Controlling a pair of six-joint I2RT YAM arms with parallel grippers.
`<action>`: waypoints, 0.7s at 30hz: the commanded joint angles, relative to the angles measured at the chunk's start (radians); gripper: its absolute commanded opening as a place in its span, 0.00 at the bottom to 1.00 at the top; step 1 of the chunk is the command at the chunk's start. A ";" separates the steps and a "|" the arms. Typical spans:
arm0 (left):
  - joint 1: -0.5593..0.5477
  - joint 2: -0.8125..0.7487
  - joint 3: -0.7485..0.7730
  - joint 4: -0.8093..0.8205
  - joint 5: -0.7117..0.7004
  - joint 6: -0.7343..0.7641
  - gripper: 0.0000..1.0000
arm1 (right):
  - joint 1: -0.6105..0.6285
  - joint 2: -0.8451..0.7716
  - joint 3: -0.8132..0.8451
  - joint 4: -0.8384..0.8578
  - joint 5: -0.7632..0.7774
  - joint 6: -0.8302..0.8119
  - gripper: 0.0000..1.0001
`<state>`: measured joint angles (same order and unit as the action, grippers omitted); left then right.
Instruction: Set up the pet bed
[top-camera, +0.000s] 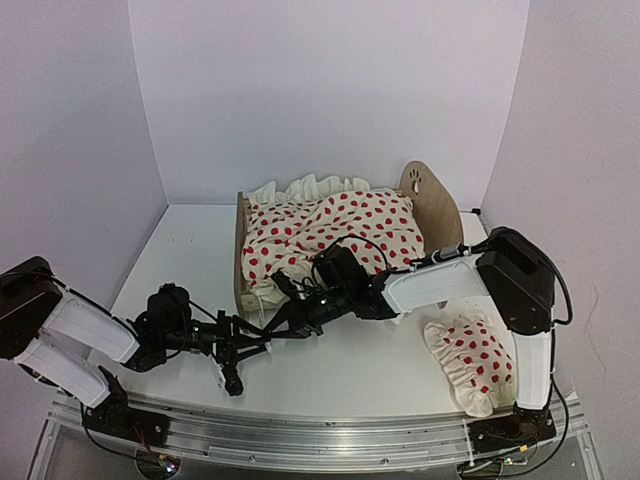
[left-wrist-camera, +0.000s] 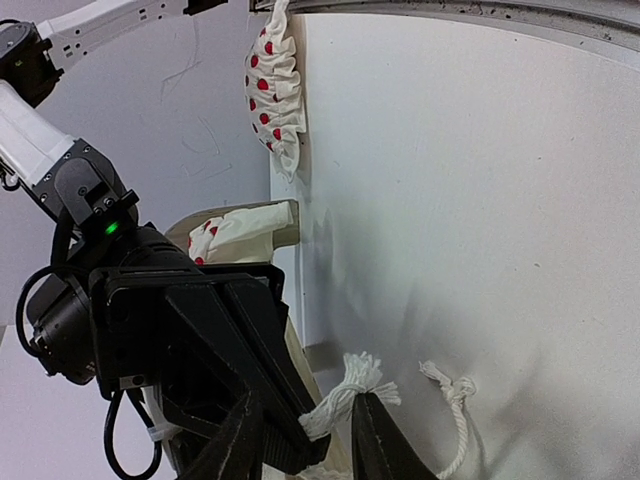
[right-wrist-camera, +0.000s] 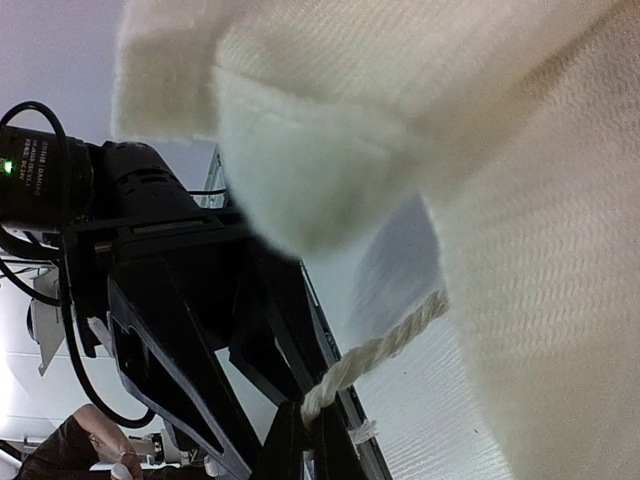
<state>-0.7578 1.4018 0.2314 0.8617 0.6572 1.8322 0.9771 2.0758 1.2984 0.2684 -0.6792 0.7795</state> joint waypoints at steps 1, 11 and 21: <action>0.000 0.017 0.031 0.019 0.036 0.032 0.26 | 0.008 0.004 0.059 0.049 -0.039 0.004 0.00; 0.000 0.004 0.031 0.006 0.033 0.011 0.00 | 0.008 0.010 0.070 0.049 -0.045 0.008 0.00; 0.001 -0.335 0.054 -0.510 -0.053 -0.197 0.00 | -0.024 -0.174 -0.009 -0.312 0.367 -0.256 0.48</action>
<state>-0.7582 1.2109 0.2483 0.6339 0.6514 1.7585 0.9691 2.0518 1.3078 0.1761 -0.5738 0.7158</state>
